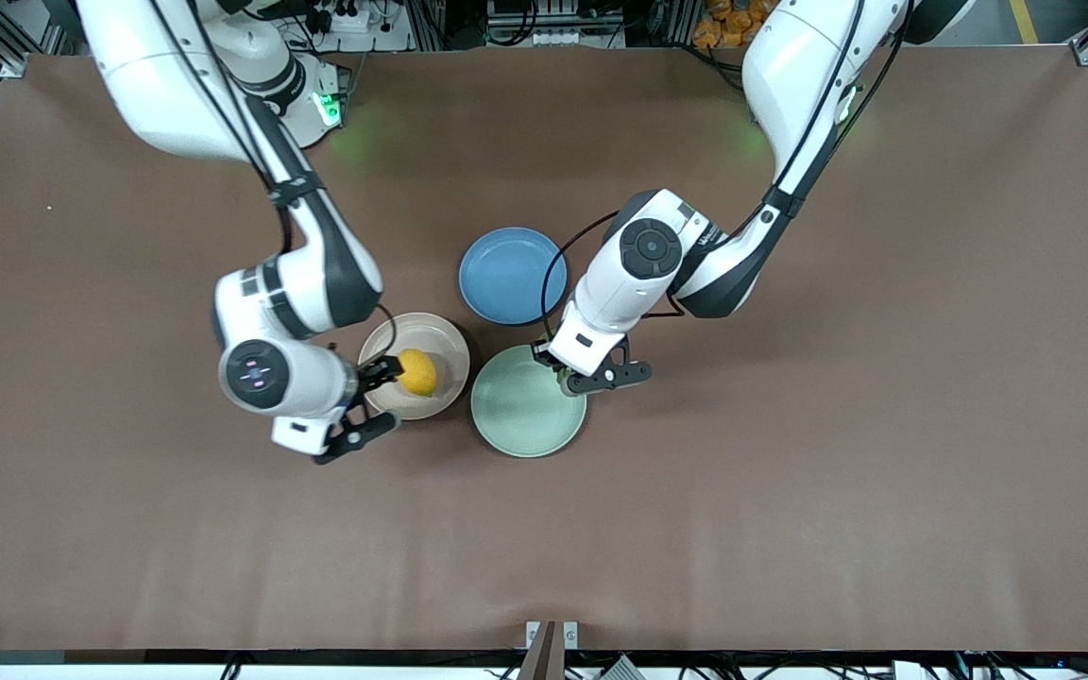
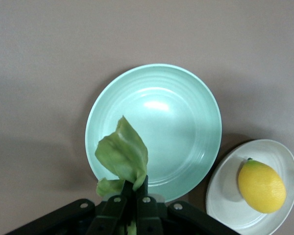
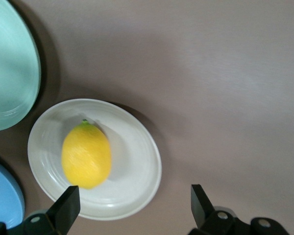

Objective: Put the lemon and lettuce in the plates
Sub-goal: 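Release the lemon onto the pink plate while the left gripper lowers lettuce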

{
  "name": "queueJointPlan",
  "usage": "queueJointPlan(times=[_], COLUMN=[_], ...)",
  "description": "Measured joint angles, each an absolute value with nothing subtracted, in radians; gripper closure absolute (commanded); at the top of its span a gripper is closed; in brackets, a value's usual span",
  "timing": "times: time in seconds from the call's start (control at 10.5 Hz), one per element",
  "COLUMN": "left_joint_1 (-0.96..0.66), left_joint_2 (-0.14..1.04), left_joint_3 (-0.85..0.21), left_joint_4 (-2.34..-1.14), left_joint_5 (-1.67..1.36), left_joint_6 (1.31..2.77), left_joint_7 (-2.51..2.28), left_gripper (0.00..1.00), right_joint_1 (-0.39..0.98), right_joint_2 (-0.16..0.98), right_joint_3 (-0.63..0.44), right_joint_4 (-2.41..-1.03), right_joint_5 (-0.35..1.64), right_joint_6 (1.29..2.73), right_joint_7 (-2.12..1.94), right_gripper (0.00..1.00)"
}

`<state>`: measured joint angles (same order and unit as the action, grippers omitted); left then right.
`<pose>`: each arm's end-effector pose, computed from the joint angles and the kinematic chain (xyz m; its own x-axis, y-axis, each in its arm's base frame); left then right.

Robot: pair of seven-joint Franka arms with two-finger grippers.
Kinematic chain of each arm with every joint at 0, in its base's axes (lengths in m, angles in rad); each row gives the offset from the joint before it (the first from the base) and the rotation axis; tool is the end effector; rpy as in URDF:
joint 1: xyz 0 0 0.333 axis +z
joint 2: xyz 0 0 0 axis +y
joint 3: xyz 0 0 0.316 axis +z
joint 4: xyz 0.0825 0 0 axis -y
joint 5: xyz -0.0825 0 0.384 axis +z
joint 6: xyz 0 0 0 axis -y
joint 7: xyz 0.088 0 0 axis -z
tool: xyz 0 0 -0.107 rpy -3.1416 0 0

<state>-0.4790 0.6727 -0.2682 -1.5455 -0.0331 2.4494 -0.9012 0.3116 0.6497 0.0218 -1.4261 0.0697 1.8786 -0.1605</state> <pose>0.5572 -0.4694 0.2924 0.9680 0.2511 -0.0021 0.2397 -0.9215 0.3057 0.6590 0.2310 0.2993 0.8753 0.4478 -0.1823 0.4356 -0.8940 -0.1046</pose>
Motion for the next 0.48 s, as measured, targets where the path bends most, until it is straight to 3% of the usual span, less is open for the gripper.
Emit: queueJointPlan(times=[0.48], left_joint_1=[-0.471], left_joint_2=[0.683], left_joint_3=[-0.26], left_joint_4=[-1.545], left_joint_5=[-0.033], left_joint_6=[2.477], left_joint_7=[-0.91], left_gripper=[1.0], right_joint_1=[0.134], right_joint_2=[0.597], right_joint_3=[0.015], right_joint_4=[-1.378], right_joint_5=[0.07], right_joint_6=[1.822], right_joint_7=[-0.163], right_gripper=[0.0])
